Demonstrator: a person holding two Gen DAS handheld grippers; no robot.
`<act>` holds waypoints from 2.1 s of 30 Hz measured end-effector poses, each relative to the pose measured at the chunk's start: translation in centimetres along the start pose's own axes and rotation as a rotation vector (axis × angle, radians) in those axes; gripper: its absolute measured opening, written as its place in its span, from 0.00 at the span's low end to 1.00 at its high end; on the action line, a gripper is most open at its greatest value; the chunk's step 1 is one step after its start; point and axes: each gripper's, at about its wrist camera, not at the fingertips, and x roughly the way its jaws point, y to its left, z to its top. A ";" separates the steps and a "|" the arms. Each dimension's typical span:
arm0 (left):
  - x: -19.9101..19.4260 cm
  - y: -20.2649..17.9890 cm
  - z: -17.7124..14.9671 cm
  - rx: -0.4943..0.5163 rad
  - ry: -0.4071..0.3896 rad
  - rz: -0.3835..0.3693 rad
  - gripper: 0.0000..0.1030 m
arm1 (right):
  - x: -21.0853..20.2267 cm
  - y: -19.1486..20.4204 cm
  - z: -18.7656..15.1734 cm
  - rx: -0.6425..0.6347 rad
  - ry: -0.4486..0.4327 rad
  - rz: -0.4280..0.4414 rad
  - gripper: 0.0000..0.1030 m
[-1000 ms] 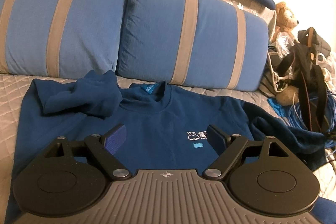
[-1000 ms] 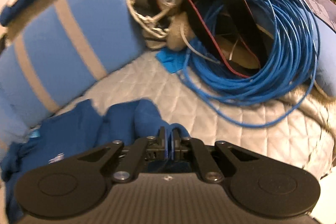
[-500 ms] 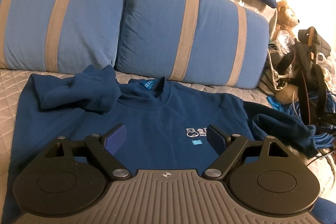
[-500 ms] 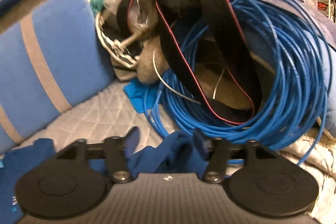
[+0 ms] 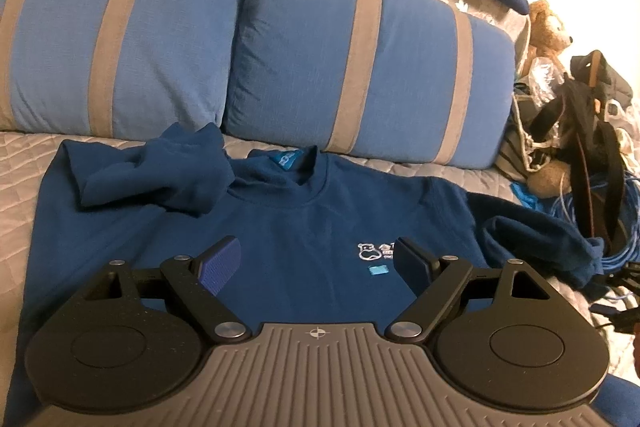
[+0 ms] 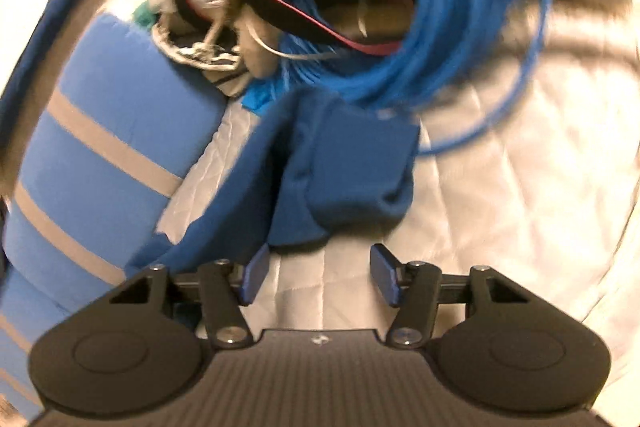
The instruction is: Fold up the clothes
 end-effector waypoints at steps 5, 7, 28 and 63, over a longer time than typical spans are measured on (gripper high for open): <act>0.2 0.0 -0.1 0.007 0.010 0.001 0.82 | 1.6 -0.9 -0.4 0.091 -0.065 0.049 0.54; 0.2 -0.1 -0.1 0.011 0.012 0.000 0.82 | 2.2 -1.2 -0.2 0.117 -0.085 0.052 0.58; 0.4 -0.2 -0.3 0.019 0.022 0.002 0.82 | 0.6 5.1 3.3 -0.394 -0.209 -0.159 0.16; 0.0 0.5 -0.1 -0.019 -0.011 0.002 0.82 | -4.1 4.6 8.8 -0.532 -0.231 -0.505 0.98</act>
